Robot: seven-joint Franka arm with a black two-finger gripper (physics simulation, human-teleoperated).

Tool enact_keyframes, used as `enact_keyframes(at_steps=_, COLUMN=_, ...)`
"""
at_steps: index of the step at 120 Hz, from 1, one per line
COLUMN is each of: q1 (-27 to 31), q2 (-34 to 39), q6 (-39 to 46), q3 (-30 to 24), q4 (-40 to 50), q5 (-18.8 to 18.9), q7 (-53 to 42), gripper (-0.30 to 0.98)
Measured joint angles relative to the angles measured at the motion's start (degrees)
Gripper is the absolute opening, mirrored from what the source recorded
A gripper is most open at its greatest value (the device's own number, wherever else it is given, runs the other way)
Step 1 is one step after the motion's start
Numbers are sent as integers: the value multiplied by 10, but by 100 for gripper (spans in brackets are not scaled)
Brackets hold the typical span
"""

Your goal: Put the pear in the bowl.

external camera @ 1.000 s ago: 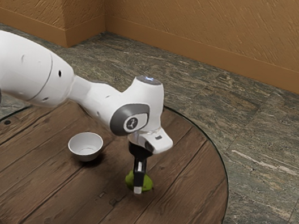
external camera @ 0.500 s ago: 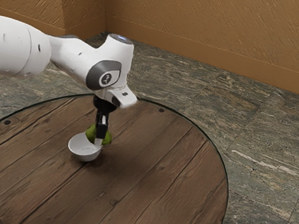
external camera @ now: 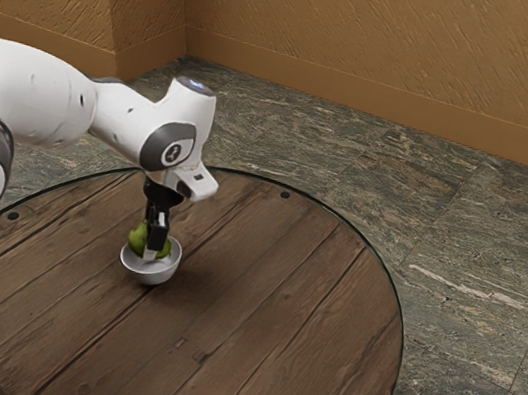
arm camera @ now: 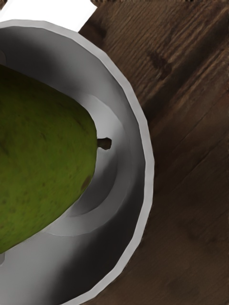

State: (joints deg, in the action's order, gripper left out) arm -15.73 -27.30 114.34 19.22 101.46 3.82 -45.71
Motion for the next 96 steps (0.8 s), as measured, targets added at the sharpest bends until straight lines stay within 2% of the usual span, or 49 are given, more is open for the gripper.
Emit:
enact_keyframes(at_steps=16, q1=0, q2=2, q6=1, q3=0, q4=0, q5=-5, q7=-5, gripper=51)
enact_keyframes(at_steps=35, q1=-1, q2=24, q6=-4, q3=0, q4=-1, q5=-7, q7=-10, gripper=60)
enact_keyframes(at_steps=53, q1=-26, q2=118, q6=-31, q3=-4, q4=0, q5=-8, q7=-10, gripper=64)
enact_keyframes(at_steps=76, q1=-36, q2=238, q6=-52, q3=-50, q4=-5, q5=-16, q7=50, gripper=67)
enact_keyframes(at_steps=96, q1=-48, q2=262, q6=-83, q3=-80, q4=-75, q5=-16, q7=143, gripper=68)
